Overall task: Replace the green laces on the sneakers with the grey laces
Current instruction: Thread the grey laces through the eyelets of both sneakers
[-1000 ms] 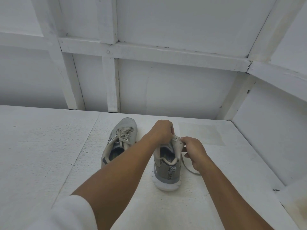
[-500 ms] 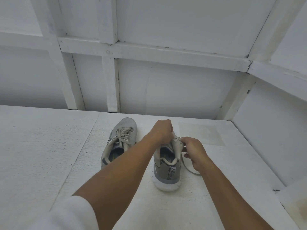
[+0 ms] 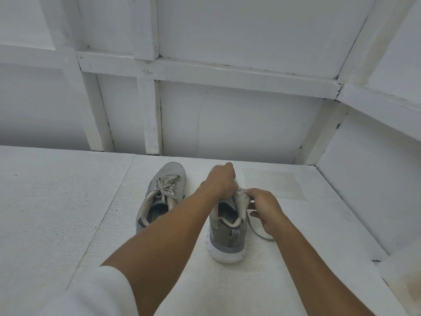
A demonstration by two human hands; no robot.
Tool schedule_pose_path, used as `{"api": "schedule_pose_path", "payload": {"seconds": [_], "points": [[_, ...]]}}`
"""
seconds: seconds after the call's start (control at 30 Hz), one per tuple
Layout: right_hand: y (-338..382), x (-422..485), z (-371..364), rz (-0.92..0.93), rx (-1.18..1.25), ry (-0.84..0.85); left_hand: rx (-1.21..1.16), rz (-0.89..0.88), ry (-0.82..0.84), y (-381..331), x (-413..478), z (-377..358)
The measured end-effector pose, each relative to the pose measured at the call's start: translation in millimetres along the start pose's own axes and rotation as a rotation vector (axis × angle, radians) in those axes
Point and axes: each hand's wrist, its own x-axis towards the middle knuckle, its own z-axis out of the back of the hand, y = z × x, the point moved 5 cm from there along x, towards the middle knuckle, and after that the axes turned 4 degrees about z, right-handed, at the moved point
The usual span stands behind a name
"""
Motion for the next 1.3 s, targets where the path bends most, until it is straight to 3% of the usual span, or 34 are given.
{"api": "schedule_pose_path", "payload": {"seconds": [0.37, 0.6, 0.77, 1.3], "points": [[-3, 2, 5, -0.001, 0.001, 0.019, 0.015, -0.135, 0.050, -6, 4, 11], [-5, 3, 2, -0.090, 0.224, 0.057, 0.044, -0.224, 0.116, -6, 5, 12], [-12, 3, 0, -0.147, 0.346, 0.073, 0.018, -0.226, 0.105, -2, 7, 9], [-10, 3, 2, -0.127, 0.354, 0.110, 0.068, -0.156, 0.087, -4, 10, 6]]}}
